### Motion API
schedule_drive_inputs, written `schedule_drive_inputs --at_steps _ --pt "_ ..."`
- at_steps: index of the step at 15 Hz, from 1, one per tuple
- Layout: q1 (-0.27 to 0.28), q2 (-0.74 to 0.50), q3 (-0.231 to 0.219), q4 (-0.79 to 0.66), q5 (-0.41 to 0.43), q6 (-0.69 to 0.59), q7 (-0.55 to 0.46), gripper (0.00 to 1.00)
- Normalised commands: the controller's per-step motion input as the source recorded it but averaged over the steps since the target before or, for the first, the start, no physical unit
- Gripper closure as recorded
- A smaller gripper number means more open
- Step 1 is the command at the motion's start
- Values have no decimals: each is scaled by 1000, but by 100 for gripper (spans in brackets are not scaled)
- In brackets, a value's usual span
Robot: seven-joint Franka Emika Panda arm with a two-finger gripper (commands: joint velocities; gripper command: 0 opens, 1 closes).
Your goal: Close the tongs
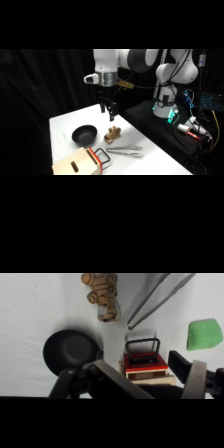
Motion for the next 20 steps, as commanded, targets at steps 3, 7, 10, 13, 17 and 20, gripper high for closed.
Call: schedule_drive_inputs --at_steps 3,7,10,13,17,20 --pt "-11 1 8 3 -20 8 81 0" --pt "5 34 12 -44 -42 95 280 0" --pt "29 74 15 -94 -5 187 395 0" --pt "58 88 16 -92 35 232 393 0" --pt "87 91 6 -66 64 247 347 0" --pt "95 112 -15 -64 82 271 301 0"
